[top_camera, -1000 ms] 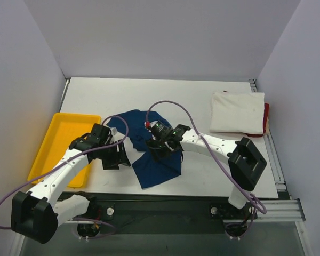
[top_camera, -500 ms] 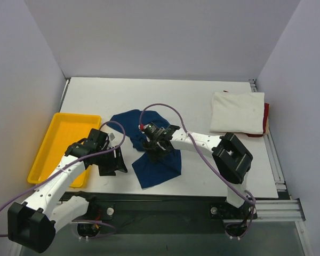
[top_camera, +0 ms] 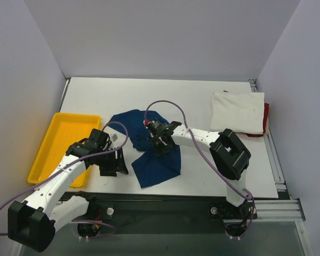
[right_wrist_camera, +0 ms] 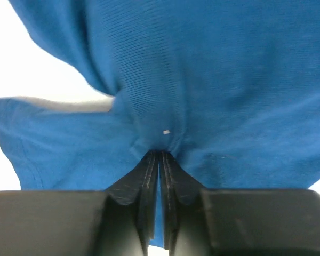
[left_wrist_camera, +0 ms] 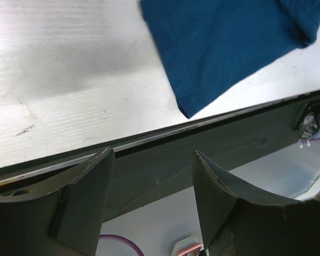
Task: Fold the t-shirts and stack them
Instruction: Move the tshirt to the center of the board
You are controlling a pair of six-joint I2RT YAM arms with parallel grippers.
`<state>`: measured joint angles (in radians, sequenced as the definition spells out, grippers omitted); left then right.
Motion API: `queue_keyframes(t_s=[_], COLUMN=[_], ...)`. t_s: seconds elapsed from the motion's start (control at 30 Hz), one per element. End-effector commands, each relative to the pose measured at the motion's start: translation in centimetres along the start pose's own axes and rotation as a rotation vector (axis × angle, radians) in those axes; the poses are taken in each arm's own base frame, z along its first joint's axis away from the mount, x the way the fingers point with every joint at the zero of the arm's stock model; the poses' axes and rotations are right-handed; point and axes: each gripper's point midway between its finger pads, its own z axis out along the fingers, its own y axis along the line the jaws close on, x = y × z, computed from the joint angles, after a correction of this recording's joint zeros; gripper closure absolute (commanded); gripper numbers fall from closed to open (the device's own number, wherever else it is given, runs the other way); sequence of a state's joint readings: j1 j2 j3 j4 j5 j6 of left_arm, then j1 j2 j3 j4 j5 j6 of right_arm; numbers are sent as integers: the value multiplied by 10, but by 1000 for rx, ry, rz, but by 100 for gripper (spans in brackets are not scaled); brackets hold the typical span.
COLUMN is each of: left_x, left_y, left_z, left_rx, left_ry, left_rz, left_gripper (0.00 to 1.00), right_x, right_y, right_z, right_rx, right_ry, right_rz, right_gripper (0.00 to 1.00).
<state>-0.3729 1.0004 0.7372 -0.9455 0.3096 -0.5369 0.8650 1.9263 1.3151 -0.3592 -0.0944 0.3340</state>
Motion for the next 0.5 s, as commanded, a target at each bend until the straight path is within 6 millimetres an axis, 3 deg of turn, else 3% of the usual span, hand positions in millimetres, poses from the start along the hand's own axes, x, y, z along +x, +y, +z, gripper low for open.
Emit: queue_keyframes(t_s=[0.0,0.03,0.2,0.47], left_x=[-4,-2,7,36], left_y=[-21,-23,-48,-56], left_z=[-5,-2,18,56], left_rx=[99,114,199,102], left_ry=[-14,-7,23,151], left_rz=[95,96,78,104], left_gripper=[30,30,30,30], right_x=[-15,-16,-20,-29], right_y=[-7,-8,-17,-15], right_z=[-18,-21,-37,-56], right_rx=[-15,-21,-66,-93], right_ry=[-39,-43,-63,-106], right_rz=[64,78,162,178], right_gripper=[95,100,100,100])
